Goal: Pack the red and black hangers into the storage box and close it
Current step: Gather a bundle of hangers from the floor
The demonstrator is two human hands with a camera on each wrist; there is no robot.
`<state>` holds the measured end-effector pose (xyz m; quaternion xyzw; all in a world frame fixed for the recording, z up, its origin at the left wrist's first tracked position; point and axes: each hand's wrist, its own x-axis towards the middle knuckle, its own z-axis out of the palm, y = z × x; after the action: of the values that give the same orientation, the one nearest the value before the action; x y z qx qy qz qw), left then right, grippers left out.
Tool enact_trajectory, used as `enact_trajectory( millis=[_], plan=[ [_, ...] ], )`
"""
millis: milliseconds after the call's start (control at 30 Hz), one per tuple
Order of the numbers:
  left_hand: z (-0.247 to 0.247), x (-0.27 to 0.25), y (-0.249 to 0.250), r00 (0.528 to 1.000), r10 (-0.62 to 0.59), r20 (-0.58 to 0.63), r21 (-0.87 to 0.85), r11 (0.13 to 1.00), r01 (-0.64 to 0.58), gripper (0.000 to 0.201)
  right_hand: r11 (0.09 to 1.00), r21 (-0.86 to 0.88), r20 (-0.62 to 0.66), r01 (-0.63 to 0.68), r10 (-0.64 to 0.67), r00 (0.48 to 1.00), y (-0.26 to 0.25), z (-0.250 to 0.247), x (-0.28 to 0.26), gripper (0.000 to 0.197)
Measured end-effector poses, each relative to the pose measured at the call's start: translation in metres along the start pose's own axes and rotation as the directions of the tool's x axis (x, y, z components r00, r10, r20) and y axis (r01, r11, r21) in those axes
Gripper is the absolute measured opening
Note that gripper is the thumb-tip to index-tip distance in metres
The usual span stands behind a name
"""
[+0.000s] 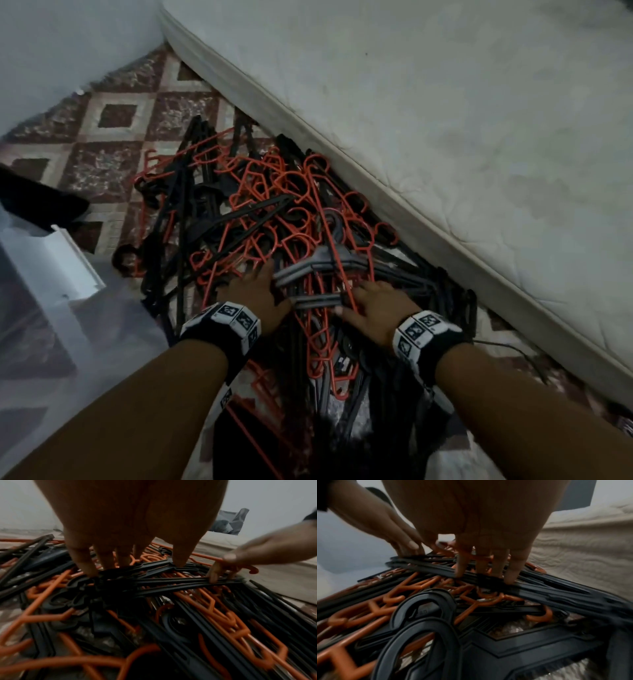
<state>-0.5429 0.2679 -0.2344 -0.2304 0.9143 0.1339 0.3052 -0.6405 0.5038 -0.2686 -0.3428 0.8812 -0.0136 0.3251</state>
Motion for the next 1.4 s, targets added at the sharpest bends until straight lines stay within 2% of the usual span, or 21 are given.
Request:
enact_trajectory(
  millis=[67, 133, 200, 267, 367, 433, 467, 533, 600, 700, 800, 900, 967, 1067, 1100, 1133, 1167, 1233, 1300, 1333, 1400],
  plan=[
    [0.01, -0.001, 0.004, 1.0, 0.021, 0.008, 0.069, 0.997, -0.022, 0.079, 0.997, 0.069, -0.075, 0.044, -0.039, 0.996, 0.006, -0.003, -0.005, 0.06],
    [0.018, -0.005, 0.011, 0.997, 0.074, 0.013, 0.09, 0.993, -0.075, 0.053, 0.988, 0.143, -0.254, 0.05, -0.012, 0.967, 0.014, -0.007, -0.01, 0.039],
    [0.024, -0.012, 0.019, 0.987, 0.134, 0.087, 0.051, 0.989, -0.139, 0.035, 0.962, 0.272, -0.421, -0.01, 0.128, 0.898, 0.028, -0.013, -0.016, 0.029],
    [0.024, -0.017, 0.023, 0.973, 0.181, 0.146, 0.037, 0.982, -0.188, 0.028, 0.894, 0.427, -0.461, -0.134, 0.343, 0.819, 0.047, -0.018, -0.023, 0.029],
    [0.022, -0.022, 0.017, 0.985, 0.151, 0.078, -0.001, 0.988, -0.151, 0.025, 0.731, 0.511, -0.362, -0.452, 0.66, 0.658, 0.081, -0.01, -0.043, 0.054],
    [0.025, -0.024, 0.007, 0.998, 0.062, -0.011, -0.077, 0.995, -0.063, 0.027, 0.545, 0.497, -0.157, -0.675, 0.822, 0.548, 0.099, 0.004, -0.058, 0.085],
    [0.028, -0.026, 0.002, 0.999, -0.002, -0.043, -0.117, 0.993, -0.003, 0.034, 0.481, 0.495, -0.049, -0.723, 0.847, 0.53, 0.104, 0.013, -0.063, 0.097],
    [0.035, -0.027, -0.005, 0.995, -0.1, -0.011, -0.162, 0.982, 0.097, 0.061, 0.431, 0.579, 0.109, -0.692, 0.8, 0.59, 0.109, 0.036, -0.063, 0.109],
    [0.046, -0.025, -0.007, 0.989, -0.096, 0.116, -0.168, 0.979, 0.115, 0.086, 0.411, 0.644, 0.183, -0.645, 0.736, 0.652, 0.105, 0.053, -0.055, 0.11],
    [0.058, -0.023, -0.006, 0.982, -0.045, 0.184, -0.231, 0.969, 0.087, 0.103, 0.495, 0.664, 0.039, -0.56, 0.726, 0.687, 0.094, 0.054, -0.039, 0.094],
    [0.057, -0.022, -0.008, 0.982, -0.003, 0.188, -0.375, 0.924, 0.074, 0.104, 0.581, 0.675, -0.054, -0.455, 0.654, 0.755, 0.081, 0.037, -0.02, 0.09],
    [0.055, -0.024, -0.005, 0.992, -0.008, 0.125, -0.519, 0.852, 0.072, 0.09, 0.555, 0.773, -0.105, -0.307, 0.589, 0.801, 0.061, 0.016, -0.002, 0.073],
    [0.054, -0.028, 0.003, 0.995, -0.088, 0.041, -0.635, 0.767, 0.094, 0.08, 0.566, 0.799, -0.214, -0.2, 0.579, 0.787, 0.045, 0.002, 0.005, 0.069],
    [0.054, -0.027, 0.013, 0.961, -0.271, -0.062, -0.724, 0.675, 0.143, 0.07, 0.73, 0.671, -0.461, -0.132, 0.55, 0.697, 0.018, -0.019, -0.001, 0.073],
    [0.053, -0.025, 0.016, 0.948, -0.314, -0.052, -0.735, 0.655, 0.176, 0.07, 0.785, 0.607, -0.507, -0.12, 0.5, 0.702, 0.009, -0.024, -0.004, 0.076],
    [0.051, -0.023, 0.017, 0.938, -0.347, -0.024, -0.737, 0.639, 0.218, 0.072, 0.835, 0.541, -0.514, -0.105, 0.427, 0.744, 0.001, -0.028, -0.006, 0.078],
    [0.05, -0.022, 0.017, 0.93, -0.368, 0.017, -0.737, 0.624, 0.261, 0.075, 0.876, 0.474, -0.47, -0.094, 0.342, 0.814, -0.006, -0.032, -0.006, 0.078],
    [0.048, -0.017, 0.015, 0.934, -0.34, 0.11, -0.722, 0.619, 0.31, 0.081, 0.934, 0.333, -0.245, -0.127, 0.215, 0.945, -0.016, -0.033, -0.002, 0.08],
    [0.048, -0.013, 0.012, 0.95, -0.258, 0.177, -0.736, 0.606, 0.302, 0.076, 0.947, 0.26, -0.064, -0.189, 0.212, 0.975, -0.022, -0.031, 0.002, 0.081],
    [0.048, -0.011, 0.011, 0.959, -0.206, 0.195, -0.76, 0.586, 0.281, 0.073, 0.943, 0.259, -0.05, -0.209, 0.229, 0.972, -0.024, -0.032, 0.003, 0.08],
    [0.047, -0.013, 0.009, 0.97, -0.125, 0.21, -0.807, 0.538, 0.244, 0.063, 0.936, 0.29, -0.127, -0.2, 0.245, 0.961, -0.028, -0.035, 0.005, 0.068]
  ],
)
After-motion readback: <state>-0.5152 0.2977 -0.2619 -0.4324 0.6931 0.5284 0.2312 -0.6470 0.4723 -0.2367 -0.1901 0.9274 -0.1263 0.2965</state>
